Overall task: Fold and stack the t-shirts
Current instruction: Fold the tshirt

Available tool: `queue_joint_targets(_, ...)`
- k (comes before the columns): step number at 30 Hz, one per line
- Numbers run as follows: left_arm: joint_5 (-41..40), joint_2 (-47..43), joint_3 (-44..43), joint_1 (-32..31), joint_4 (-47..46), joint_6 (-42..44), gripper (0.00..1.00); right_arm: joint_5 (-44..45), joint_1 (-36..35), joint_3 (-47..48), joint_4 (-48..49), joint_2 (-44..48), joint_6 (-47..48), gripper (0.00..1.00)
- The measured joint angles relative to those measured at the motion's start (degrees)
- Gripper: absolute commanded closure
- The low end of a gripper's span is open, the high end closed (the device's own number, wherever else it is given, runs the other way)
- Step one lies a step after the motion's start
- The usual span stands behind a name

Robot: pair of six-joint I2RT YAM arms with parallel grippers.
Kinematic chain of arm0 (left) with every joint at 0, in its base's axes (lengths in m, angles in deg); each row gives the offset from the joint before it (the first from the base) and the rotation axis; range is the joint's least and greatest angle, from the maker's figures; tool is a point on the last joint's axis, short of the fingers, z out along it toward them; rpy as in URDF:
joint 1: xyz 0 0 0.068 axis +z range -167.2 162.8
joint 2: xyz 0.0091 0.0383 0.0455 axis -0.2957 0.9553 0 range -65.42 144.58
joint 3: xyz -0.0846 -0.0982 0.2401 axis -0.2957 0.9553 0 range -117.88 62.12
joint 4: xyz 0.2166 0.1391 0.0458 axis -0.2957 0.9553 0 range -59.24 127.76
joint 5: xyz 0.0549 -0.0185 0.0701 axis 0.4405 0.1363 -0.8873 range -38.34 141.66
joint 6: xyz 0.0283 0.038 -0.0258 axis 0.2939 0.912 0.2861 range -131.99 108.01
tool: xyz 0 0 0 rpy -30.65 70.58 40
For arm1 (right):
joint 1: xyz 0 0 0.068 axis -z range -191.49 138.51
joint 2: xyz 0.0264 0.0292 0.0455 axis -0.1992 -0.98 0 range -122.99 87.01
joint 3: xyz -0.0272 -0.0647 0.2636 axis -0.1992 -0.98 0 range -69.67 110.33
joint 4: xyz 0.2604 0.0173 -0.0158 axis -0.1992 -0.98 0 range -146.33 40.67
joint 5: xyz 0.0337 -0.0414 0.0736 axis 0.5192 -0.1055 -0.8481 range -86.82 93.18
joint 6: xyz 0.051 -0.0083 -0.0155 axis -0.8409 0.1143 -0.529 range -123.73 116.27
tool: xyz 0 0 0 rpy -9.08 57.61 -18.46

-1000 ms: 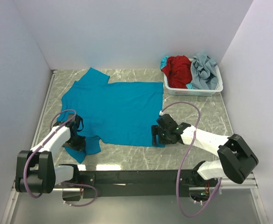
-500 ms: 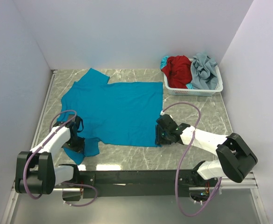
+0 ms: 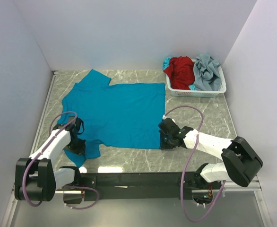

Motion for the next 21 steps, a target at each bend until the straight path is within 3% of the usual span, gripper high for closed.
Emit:
queue_joint_targets(5,-0.42,-1.29,0.0,0.0,0.24,0.0,0.99,0.07,-0.26,-0.11,-0.81,-0.09,-0.24,0.99)
queue_joint_targets(14,-1.6,-3.72,-1.68,-0.11,1.51,0.24,0.99,1.4,-0.46,1.16,-3.63,1.18,0.48,1.0)
queue_joint_targets(21,-2.47,-2.49,-7.26,-0.15,1.75,1.62,0.99,1.84,0.46,7.58,-5.2,0.9,2.62,1.0)
